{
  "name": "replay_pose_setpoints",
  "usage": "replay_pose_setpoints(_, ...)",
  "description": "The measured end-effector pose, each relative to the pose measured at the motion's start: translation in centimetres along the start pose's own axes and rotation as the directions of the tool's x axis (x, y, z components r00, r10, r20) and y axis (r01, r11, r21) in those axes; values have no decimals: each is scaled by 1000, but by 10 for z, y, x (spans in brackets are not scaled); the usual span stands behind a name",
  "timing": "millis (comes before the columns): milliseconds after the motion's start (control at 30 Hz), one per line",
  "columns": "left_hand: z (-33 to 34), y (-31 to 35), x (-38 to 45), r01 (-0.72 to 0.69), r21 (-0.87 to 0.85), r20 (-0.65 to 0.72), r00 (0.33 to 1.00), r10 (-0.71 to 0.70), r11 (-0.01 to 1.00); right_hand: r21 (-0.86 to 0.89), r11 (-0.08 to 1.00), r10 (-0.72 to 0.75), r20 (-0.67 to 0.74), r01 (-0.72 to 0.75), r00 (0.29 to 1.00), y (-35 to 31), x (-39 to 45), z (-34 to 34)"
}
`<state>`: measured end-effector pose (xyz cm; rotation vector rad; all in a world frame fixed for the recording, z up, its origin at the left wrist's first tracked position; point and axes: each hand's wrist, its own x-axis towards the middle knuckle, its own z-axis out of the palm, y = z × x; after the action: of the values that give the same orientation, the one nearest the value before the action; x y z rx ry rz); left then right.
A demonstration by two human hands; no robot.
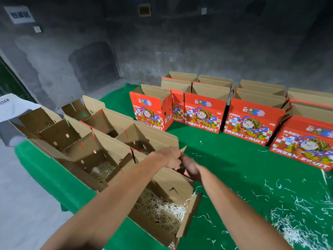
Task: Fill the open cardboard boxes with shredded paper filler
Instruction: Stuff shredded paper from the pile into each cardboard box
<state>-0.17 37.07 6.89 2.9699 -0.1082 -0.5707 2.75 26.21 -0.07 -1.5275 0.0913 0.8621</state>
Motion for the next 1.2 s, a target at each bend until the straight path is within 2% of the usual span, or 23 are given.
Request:
replay_pose_setpoints(67,-2,4,-4,-4,29,-69,998,6,1000,93,995,-32,38,28,999,3,-5,-4)
replay_pose_setpoints(167,-9,10,-10,-12,3,-180,984,12,1000,85,995,-49,-68,55,996,5,-16,-10)
replay_pose_setpoints(233,-17,15,-10,-2,-8,-241,970,0,1000,80,990,-112,-87,118,990,-2,-23,-17)
replay_pose_setpoints(333,-30,22,-8,29,-108,-282,958,-59,994,77,974,-207,-94,214,974,-22,-28,-28)
replay_pose_setpoints(467,-54,21,-10,28,-171,-332,939,-84,985,16,970,-238,-114,241,965,-46,-25,-31)
replay_pose_setpoints(700,-100,-8,13,40,-120,-420,903,-87,992,-16,959,-284,-92,284,954,-100,-3,-20)
replay_pose_setpoints(900,-120,-58,68,3,-142,-462,884,-69,990,-30,958,-285,-179,284,942,-149,44,0)
replay_pose_setpoints(1033,-135,-106,131,13,-67,-469,882,-43,998,-81,956,-292,-180,282,939,-175,99,7)
replay_pose_setpoints(1200,-143,-169,225,84,197,-416,909,6,977,-217,931,-336,-192,294,922,-195,169,0)
